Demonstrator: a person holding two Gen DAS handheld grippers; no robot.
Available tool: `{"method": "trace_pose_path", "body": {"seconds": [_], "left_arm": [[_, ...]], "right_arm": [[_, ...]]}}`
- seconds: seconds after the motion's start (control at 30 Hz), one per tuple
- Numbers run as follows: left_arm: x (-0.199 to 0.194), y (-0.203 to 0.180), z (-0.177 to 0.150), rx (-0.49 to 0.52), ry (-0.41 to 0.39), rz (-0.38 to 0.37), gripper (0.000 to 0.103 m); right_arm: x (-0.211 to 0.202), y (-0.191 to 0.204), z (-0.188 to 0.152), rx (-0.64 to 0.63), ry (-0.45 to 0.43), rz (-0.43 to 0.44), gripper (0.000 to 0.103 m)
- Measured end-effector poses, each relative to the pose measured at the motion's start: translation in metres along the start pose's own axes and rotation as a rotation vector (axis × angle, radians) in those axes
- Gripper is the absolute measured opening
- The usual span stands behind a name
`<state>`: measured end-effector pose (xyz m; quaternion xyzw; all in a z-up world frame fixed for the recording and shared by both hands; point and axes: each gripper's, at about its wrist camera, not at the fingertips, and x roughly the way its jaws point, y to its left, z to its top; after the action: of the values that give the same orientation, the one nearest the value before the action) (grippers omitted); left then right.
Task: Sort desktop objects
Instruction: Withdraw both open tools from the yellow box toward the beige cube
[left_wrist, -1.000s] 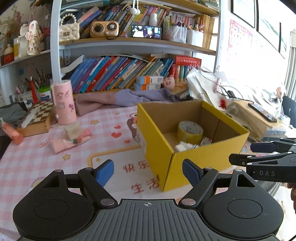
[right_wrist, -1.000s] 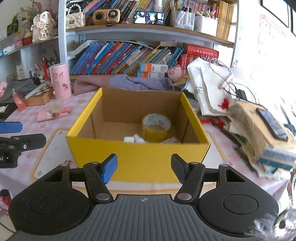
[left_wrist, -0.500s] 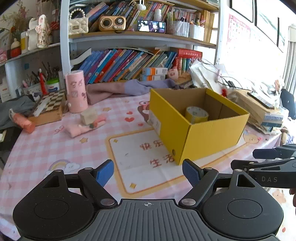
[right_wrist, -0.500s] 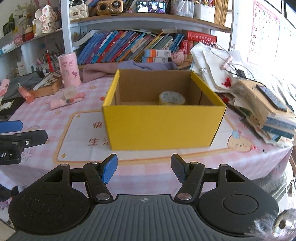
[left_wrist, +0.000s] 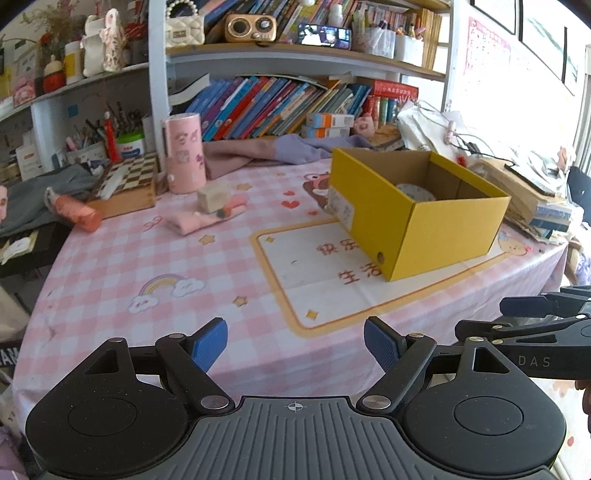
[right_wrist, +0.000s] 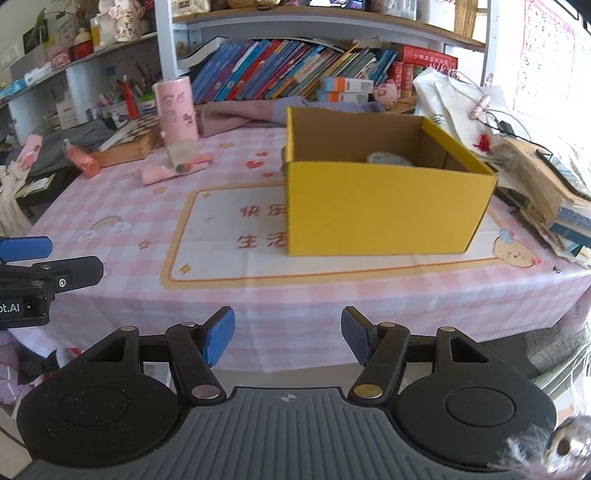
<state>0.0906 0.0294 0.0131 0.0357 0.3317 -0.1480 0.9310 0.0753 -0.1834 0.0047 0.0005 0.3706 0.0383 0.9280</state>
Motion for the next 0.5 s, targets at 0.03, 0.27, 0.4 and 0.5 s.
{"method": "trace_pose_path", "body": {"seconds": [0.03, 0.27, 0.4, 0.5], "left_arm": [[-0.001, 0.003, -0.002, -0.003, 0.003, 0.005, 0.084], [-0.007, 0.023, -0.009, -0.025, 0.005, 0.047, 0.084], [-0.01, 0.032, -0.01, -0.036, 0.001, 0.064, 0.084], [-0.012, 0.037, -0.012, -0.047, -0.001, 0.074, 0.084]], "right_arm": [[0.0, 0.004, -0.001, -0.001, 0.003, 0.004, 0.061], [0.004, 0.027, -0.003, -0.029, 0.009, 0.039, 0.061], [0.007, 0.038, -0.002, -0.052, 0.006, 0.057, 0.061], [0.009, 0.047, -0.001, -0.075, 0.001, 0.072, 0.061]]}}
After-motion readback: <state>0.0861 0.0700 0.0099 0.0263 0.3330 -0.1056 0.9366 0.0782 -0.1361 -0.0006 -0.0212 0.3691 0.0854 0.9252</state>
